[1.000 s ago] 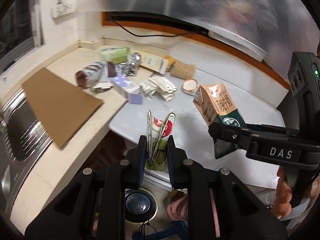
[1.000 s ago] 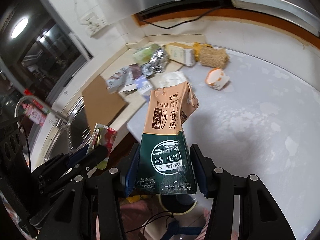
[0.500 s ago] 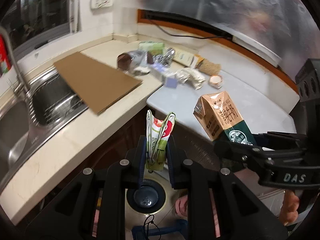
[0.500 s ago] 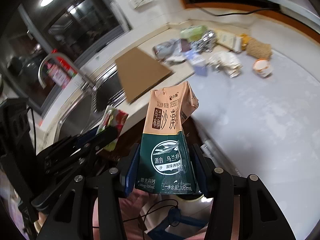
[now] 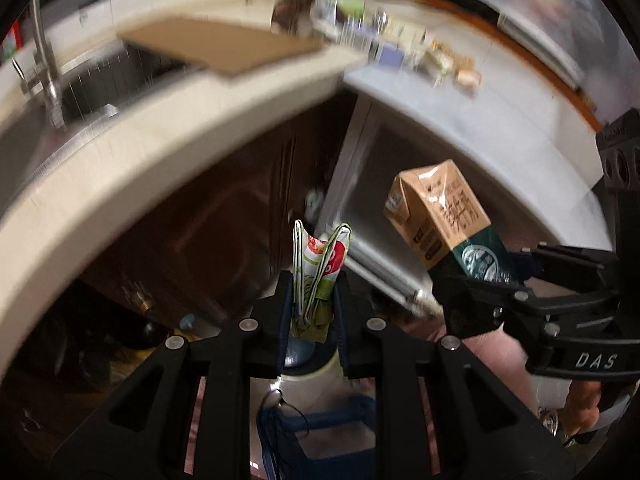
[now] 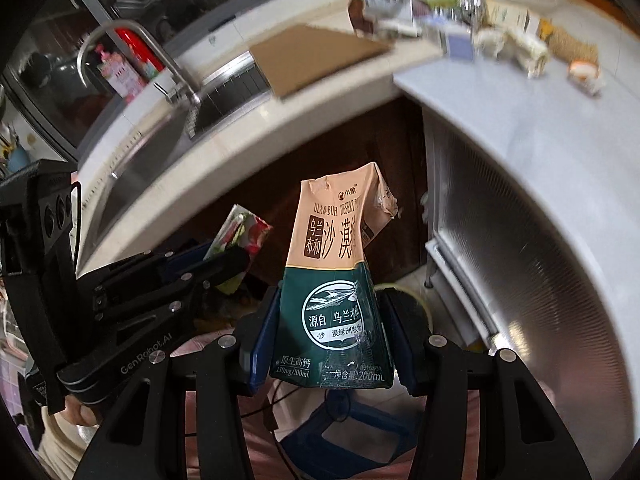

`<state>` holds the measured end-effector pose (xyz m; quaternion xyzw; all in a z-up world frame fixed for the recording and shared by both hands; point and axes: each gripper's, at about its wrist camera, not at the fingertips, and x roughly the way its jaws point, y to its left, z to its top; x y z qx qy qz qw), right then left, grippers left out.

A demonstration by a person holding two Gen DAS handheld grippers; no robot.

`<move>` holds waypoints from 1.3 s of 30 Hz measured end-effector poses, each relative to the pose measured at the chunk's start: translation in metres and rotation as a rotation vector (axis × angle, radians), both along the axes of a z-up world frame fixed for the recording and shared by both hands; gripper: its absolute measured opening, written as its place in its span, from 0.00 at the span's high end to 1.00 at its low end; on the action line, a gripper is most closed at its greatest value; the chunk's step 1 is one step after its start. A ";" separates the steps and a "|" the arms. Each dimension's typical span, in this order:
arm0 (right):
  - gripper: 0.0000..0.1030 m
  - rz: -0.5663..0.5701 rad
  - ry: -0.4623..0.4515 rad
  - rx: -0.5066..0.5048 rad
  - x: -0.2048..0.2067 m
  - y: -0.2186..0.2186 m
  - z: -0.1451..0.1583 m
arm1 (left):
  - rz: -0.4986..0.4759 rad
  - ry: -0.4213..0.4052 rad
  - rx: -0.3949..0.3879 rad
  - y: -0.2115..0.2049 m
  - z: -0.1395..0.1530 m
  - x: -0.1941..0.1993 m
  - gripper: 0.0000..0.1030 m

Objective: Collect trash
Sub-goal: 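Carry both items down to the floor bin and open both grippers, then raise both tools back up to the counter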

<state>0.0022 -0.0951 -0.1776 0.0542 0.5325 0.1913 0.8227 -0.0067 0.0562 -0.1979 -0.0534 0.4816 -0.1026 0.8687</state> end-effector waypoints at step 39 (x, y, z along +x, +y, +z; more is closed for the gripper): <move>0.37 -0.181 0.432 -0.116 0.087 0.003 -0.355 | 0.112 0.475 0.038 0.025 -0.312 0.075 0.32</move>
